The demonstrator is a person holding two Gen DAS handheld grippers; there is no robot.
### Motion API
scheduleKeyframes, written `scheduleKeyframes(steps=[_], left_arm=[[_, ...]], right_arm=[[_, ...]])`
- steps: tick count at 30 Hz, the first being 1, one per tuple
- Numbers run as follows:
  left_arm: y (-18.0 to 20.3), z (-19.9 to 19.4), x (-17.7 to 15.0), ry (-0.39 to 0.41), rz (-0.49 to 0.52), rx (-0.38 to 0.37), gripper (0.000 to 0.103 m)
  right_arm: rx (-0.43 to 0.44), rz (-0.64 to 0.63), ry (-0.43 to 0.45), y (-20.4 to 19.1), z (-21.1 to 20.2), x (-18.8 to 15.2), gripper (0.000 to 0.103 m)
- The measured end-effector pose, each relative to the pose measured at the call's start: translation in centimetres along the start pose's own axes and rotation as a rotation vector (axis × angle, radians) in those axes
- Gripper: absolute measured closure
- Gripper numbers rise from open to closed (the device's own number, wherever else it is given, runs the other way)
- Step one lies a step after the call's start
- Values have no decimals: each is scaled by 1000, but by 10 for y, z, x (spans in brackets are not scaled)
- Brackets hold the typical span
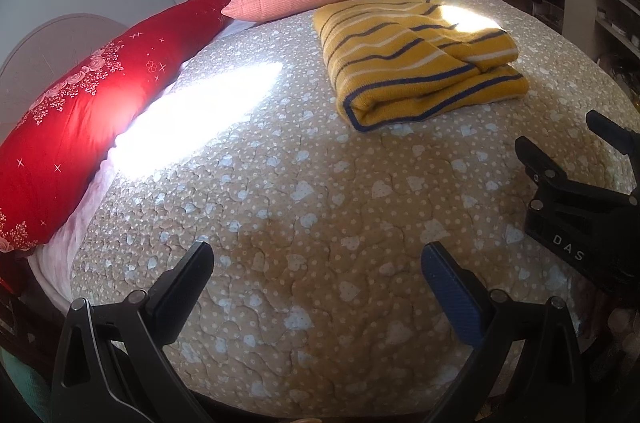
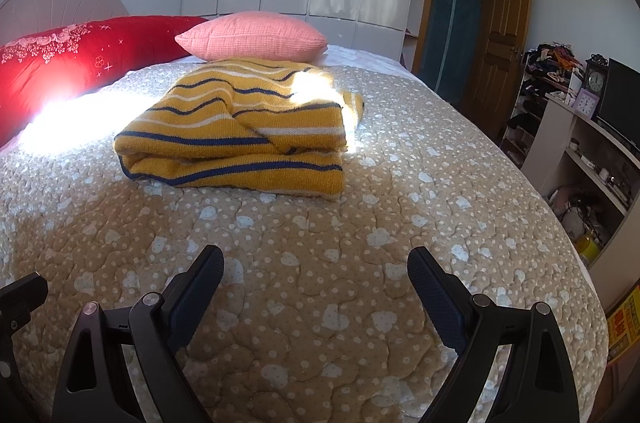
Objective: Fold small clothes
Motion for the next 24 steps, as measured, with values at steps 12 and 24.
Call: scheduleKeyframes(steps=[12,24], left_arm=[[1,-6,4,33,4,-8,0],[0,-2,3,18,-9,-26,0]], right_arm=[[-24,28,4,7,0,5,5],[-22,40,-9,8,0,3,5]])
Point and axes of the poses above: each gripper's, at about its wrist camera, not at the fingertips, and z roughly the way its jaws point, y to its right, x to its top, the point moved 6 cm from there along z, roughly the way its jaws point, and after that the axes turned 5 degrees about -x, right-handed, at the moved point
